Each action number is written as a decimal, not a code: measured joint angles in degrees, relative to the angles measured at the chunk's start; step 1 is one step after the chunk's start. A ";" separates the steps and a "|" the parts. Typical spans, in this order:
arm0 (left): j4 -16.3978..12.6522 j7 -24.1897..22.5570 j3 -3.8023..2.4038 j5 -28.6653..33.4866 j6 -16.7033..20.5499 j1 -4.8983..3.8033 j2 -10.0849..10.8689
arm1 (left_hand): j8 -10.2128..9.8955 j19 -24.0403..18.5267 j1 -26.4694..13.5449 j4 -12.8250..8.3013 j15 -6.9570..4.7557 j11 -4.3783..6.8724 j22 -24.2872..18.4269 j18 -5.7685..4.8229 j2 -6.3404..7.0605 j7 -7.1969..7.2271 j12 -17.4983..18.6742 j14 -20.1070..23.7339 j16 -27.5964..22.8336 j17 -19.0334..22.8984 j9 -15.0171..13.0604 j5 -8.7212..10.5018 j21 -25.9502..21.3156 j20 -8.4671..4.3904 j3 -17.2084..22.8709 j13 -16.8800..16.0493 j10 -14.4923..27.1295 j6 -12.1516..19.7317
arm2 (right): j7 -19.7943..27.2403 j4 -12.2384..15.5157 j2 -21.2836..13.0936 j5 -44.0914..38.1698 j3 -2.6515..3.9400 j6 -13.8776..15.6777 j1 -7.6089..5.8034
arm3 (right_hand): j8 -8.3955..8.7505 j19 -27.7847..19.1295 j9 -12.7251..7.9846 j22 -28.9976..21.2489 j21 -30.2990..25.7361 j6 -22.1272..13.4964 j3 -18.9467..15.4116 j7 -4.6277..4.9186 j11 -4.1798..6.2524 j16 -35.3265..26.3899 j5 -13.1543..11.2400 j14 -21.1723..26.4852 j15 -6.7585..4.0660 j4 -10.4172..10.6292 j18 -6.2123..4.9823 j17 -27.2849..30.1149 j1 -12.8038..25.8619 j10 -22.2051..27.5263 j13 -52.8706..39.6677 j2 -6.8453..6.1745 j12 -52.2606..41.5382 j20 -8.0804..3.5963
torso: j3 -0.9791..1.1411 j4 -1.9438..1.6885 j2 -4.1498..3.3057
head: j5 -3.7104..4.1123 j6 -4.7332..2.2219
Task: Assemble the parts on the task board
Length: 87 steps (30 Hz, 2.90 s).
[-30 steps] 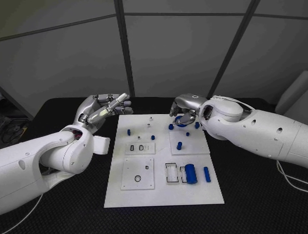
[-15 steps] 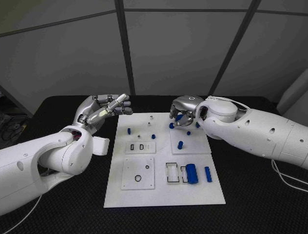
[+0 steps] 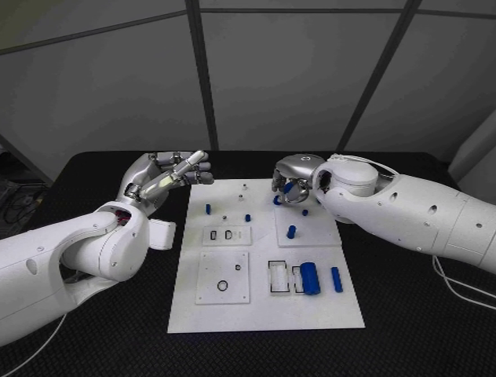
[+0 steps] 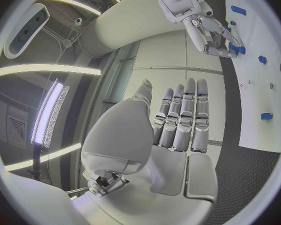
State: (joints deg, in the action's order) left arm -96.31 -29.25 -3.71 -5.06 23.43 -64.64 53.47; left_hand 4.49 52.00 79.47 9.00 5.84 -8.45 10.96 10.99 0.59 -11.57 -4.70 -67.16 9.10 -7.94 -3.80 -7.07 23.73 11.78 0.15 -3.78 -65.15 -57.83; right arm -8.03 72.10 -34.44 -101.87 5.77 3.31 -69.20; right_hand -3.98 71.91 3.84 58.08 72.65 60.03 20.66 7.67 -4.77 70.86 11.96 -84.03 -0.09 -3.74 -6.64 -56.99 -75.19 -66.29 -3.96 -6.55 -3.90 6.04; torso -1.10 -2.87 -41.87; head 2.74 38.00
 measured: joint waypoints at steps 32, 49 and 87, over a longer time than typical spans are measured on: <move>-0.09 0.54 -0.01 0.01 0.01 -0.05 0.34 | -0.25 0.21 0.00 0.00 0.20 -0.20 -0.01 -0.01 0.00 0.00 0.32 0.20 -0.24 -0.04 -0.01 0.00 0.00 0.21 0.00 0.05 0.21 0.00 | 0.62 -0.94 0.92 0.32 0.01 -2.91 -0.11 | -0.01 0.60 0.25 2.93 2.24 1.49 3.99 -0.02 0.67 2.14 0.53 0.00 0.00 0.58 -0.02 -1.71 -0.23 -3.43 0.03 0.23 0.00 -0.21 | 0.12 0.05 -0.80 | -0.46 0.57; 0.13 0.76 -0.02 0.01 0.01 -0.05 0.50 | -0.25 0.20 -0.23 0.00 0.20 -0.21 -0.01 -0.01 -0.23 -0.20 0.60 0.20 -0.24 -0.09 0.04 0.00 0.00 0.21 0.00 0.04 0.22 0.20 | 1.36 1.84 -0.04 0.79 -0.06 7.34 0.05 | -0.96 2.66 0.70 7.50 5.35 4.25 7.42 0.15 0.89 3.72 0.24 -0.01 -0.45 -0.66 0.88 -3.33 -2.27 -6.10 -0.29 1.53 0.11 -0.62 | 0.09 0.13 -0.99 | -0.47 0.12; 0.92 0.92 -0.03 0.01 0.00 -0.30 -0.15 | -0.45 0.20 -0.22 -0.16 0.20 -0.21 -0.01 -0.01 -0.22 -0.20 0.60 0.20 -0.45 -0.13 0.03 0.00 0.23 0.21 -0.16 0.04 0.22 0.20 | 1.99 -11.11 11.74 3.27 -0.06 13.36 0.02 | -0.61 2.66 0.48 7.78 5.56 4.22 7.77 0.16 0.89 3.99 -0.16 -0.01 -0.44 -0.69 0.86 -3.36 -2.08 -6.09 -0.06 1.33 0.27 -0.62 | 0.09 0.08 -1.43 | -1.57 -0.09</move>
State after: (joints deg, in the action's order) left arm -95.40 -28.32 -3.74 -5.05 23.43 -64.94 53.32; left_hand 4.04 52.20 79.25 8.85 6.04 -8.65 10.95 10.98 0.36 -11.77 -4.09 -66.96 8.65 -8.07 -3.77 -7.07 23.96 12.00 -0.01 -3.74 -64.93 -57.63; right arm -6.03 60.98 -22.69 -98.61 5.71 16.66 -69.18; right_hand -4.58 74.56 4.32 65.86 78.21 64.25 28.42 7.82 -3.88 74.86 11.80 -84.04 -0.53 -4.43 -5.78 -60.35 -77.27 -72.38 -4.01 -5.21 -3.63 5.42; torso -1.02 -2.79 -43.30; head 1.16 37.91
